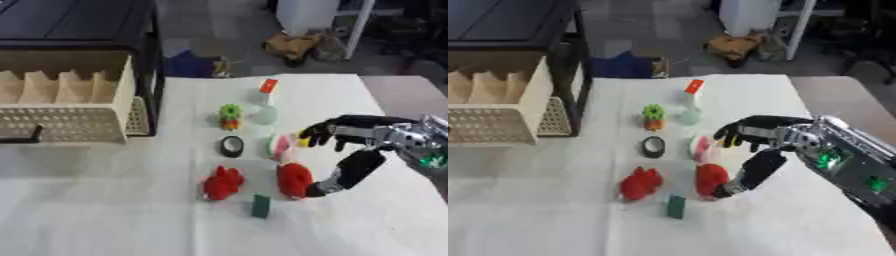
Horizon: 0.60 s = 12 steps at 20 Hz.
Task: Pick up objects from table and place into drawer.
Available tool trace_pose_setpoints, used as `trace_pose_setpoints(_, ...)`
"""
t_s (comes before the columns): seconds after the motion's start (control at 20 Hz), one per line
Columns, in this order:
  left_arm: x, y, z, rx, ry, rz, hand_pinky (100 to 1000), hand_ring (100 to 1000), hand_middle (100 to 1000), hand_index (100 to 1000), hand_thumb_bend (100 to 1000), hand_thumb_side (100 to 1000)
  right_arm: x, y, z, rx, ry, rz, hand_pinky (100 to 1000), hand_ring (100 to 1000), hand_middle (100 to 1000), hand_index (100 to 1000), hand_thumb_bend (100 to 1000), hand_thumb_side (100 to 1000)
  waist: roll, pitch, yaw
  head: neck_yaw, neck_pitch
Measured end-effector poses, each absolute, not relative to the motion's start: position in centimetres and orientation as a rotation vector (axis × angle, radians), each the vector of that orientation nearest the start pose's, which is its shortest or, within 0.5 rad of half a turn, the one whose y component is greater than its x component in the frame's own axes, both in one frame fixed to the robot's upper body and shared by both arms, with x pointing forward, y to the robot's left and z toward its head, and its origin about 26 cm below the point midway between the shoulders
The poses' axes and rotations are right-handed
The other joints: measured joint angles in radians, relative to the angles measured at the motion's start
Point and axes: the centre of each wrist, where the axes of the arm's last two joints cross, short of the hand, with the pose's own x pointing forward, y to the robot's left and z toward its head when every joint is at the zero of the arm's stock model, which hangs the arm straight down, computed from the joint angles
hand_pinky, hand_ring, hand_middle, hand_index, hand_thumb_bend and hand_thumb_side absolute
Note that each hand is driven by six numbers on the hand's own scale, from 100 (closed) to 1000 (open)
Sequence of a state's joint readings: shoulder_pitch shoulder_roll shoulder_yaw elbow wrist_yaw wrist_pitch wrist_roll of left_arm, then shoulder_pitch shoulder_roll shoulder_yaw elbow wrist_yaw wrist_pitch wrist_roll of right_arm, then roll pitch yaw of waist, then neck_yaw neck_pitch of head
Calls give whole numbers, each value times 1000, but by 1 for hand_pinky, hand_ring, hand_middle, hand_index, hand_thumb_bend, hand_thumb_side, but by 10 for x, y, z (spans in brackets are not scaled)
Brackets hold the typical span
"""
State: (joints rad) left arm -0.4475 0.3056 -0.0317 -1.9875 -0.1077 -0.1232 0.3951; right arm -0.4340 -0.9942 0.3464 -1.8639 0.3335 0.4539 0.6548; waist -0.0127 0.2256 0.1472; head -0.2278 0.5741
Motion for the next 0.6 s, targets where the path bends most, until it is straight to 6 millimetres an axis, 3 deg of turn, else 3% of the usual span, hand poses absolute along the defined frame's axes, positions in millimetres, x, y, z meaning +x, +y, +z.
trace_pose_setpoints(0.6, 311, 233, 233, 315, -2585, 9, 608, 544, 624, 855, 100, 1000, 329, -308, 217, -605, -1034, 1435, 713, 842, 797, 978, 650, 443, 1, 3, 2, -4, 0)
